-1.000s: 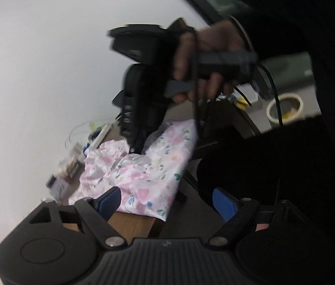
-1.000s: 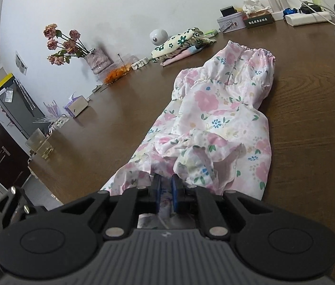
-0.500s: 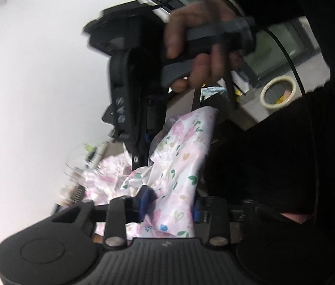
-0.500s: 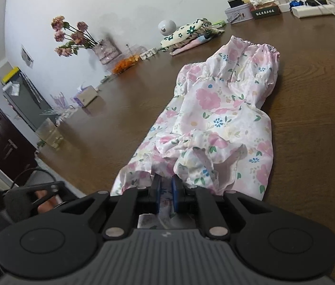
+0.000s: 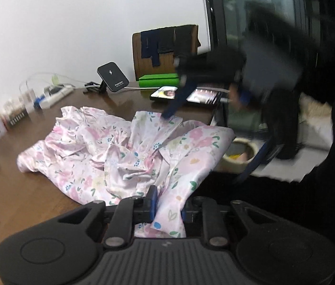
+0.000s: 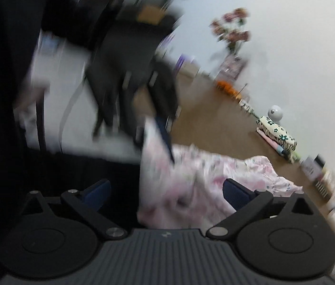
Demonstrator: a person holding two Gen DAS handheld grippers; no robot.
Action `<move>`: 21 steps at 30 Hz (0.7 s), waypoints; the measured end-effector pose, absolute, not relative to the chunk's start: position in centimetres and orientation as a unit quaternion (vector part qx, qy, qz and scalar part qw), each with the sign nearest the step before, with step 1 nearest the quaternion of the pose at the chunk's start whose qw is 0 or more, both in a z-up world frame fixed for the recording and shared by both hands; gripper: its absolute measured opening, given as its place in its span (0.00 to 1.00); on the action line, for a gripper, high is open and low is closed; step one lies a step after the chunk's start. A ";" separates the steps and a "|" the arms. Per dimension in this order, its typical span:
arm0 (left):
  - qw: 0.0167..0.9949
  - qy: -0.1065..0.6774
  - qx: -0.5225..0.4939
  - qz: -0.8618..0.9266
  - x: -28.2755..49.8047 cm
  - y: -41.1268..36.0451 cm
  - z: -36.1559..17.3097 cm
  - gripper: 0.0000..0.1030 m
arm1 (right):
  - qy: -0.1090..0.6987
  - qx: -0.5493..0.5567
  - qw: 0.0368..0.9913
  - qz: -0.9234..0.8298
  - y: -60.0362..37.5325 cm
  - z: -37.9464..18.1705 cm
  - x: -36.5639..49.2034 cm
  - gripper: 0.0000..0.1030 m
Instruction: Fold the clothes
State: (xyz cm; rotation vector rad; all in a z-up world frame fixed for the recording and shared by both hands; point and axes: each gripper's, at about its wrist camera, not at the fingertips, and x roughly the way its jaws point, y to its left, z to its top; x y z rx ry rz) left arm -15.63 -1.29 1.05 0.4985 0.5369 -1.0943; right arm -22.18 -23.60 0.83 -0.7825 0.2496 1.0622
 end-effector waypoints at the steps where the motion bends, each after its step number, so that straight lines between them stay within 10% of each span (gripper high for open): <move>1: 0.787 0.257 0.221 -0.515 -15.8 -1.1 1.4 0.14 | 0.109 -0.384 0.777 0.487 -23.3 0.1 -21.9 0.91; 7: 0.762 0.287 0.185 -0.550 -17.9 -1.1 3.2 0.13 | 0.176 -0.268 0.782 0.534 -24.2 0.1 -19.6 0.31; 12: 0.785 0.279 0.149 -0.532 -17.8 -0.1 3.9 0.43 | 0.258 -0.086 0.781 0.562 -27.0 0.5 -17.5 0.22; 18: 0.790 0.322 0.069 -0.518 -15.7 0.9 2.9 0.42 | 0.302 0.042 0.762 0.571 -29.1 -0.5 -15.6 0.21; 21: 0.783 0.360 0.007 -0.508 -13.7 1.1 2.5 0.26 | 0.329 0.078 0.744 0.576 -29.3 -0.7 -14.2 0.21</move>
